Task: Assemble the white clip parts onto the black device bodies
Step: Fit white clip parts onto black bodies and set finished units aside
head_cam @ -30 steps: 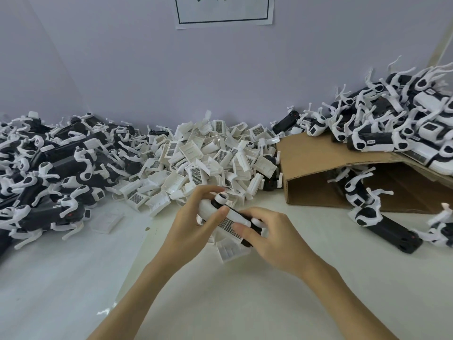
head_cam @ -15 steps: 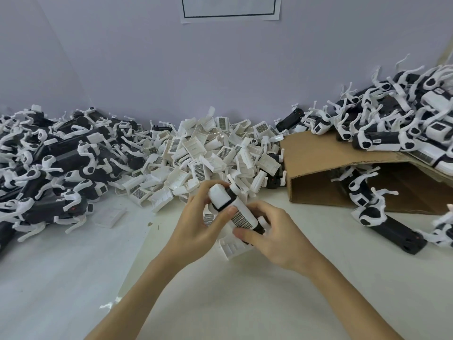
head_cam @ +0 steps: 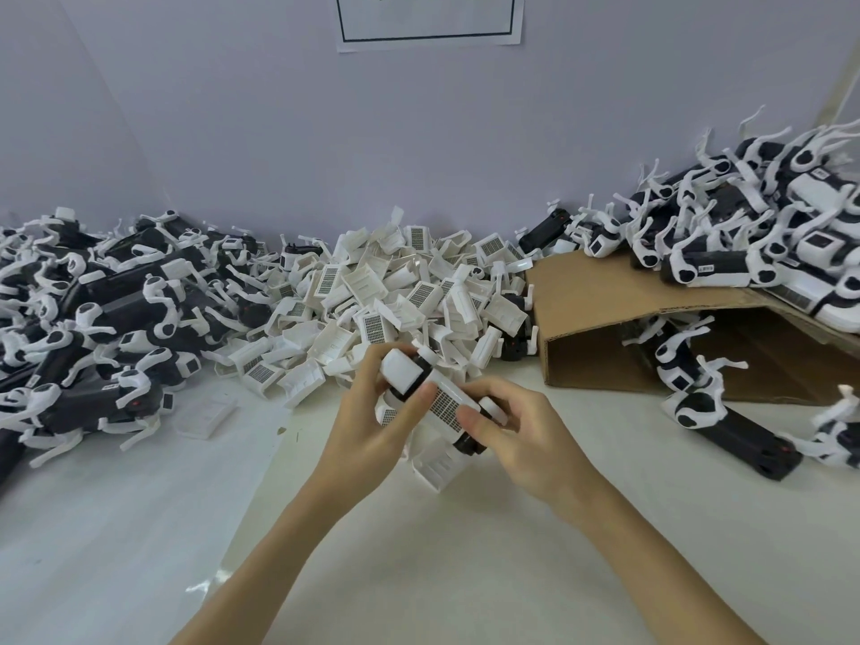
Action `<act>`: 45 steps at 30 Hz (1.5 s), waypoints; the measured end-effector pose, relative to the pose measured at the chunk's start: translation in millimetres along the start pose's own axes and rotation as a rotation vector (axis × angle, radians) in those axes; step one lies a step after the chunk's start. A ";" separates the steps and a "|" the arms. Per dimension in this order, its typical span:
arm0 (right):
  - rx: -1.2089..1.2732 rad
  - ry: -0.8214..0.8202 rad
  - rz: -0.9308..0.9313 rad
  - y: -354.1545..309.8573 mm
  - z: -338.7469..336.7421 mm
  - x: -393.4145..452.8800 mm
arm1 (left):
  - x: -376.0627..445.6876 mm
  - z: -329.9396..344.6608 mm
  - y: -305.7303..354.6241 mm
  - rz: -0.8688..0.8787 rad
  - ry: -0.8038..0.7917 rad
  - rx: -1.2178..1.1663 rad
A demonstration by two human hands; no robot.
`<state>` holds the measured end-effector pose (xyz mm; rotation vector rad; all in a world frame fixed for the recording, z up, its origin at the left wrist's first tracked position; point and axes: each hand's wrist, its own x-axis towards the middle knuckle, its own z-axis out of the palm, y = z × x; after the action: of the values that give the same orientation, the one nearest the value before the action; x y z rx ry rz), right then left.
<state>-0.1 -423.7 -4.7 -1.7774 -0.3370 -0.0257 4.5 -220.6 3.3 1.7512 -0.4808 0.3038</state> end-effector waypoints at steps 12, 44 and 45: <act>0.395 -0.219 0.232 -3.7 -15.5 1.6 | 3.7 -16.1 5.0 -0.049 -0.146 -0.059; 0.065 -0.112 0.015 -0.4 -12.9 5.6 | 3.9 -8.0 1.8 -0.148 0.045 -0.291; 0.045 -0.103 0.008 0.8 -15.4 5.0 | 4.9 -13.0 0.1 -0.121 -0.039 -0.275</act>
<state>7.4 -437.5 -0.8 -1.7396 -0.4017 0.0791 9.4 -208.7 8.6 1.5123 -0.4212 0.1116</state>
